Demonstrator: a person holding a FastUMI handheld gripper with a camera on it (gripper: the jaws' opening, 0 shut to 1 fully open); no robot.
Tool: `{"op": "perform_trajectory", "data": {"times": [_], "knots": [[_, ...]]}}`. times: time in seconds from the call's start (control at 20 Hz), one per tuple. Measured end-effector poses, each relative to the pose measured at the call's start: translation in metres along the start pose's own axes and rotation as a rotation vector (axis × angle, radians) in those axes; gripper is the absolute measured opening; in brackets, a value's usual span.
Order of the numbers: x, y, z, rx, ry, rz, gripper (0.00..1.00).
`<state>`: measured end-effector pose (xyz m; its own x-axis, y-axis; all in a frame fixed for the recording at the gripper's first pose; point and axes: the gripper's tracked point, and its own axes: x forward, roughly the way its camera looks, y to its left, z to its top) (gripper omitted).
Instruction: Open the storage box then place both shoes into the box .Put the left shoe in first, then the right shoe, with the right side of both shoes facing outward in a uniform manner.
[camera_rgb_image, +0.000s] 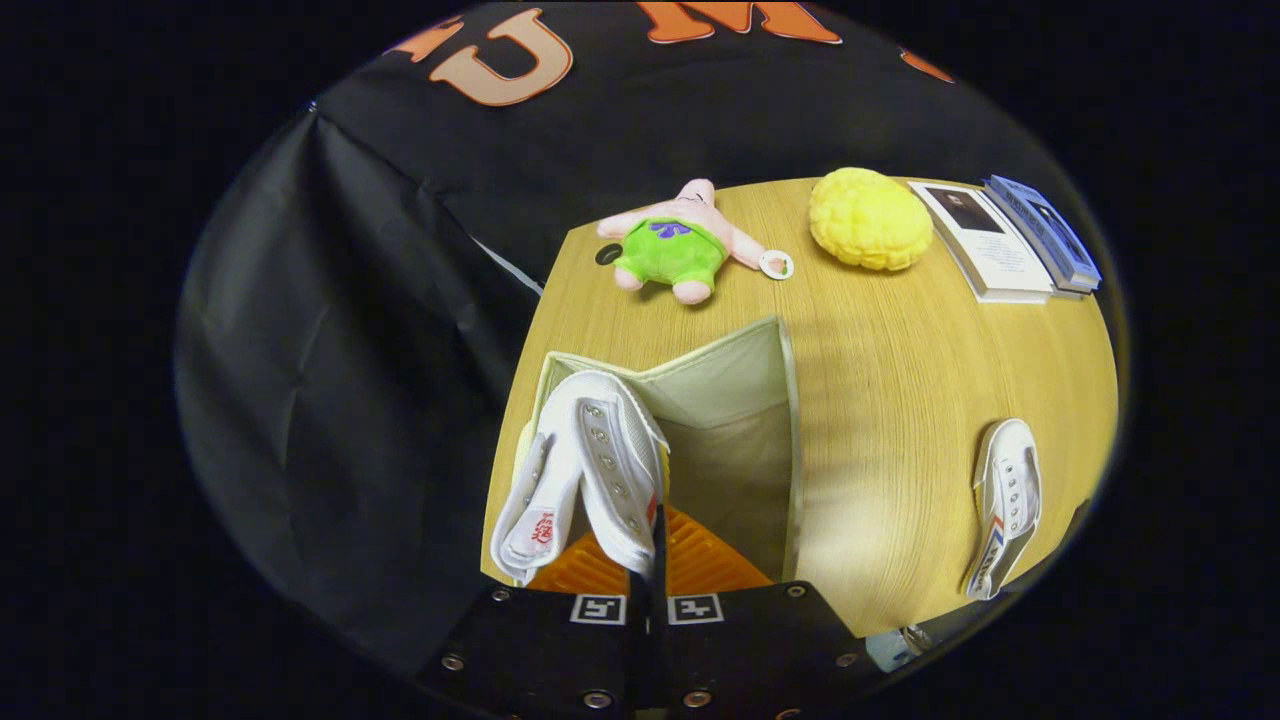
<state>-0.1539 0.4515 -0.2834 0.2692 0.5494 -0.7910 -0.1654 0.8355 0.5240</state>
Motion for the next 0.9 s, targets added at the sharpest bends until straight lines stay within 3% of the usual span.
{"op": "perform_trajectory", "data": {"times": [0.4,0.9], "knots": [[0.013,-0.004,0.004,0.167,0.116,-0.007,0.01],[0.047,-0.007,-0.021,0.439,0.218,-0.099,0.01]]}}
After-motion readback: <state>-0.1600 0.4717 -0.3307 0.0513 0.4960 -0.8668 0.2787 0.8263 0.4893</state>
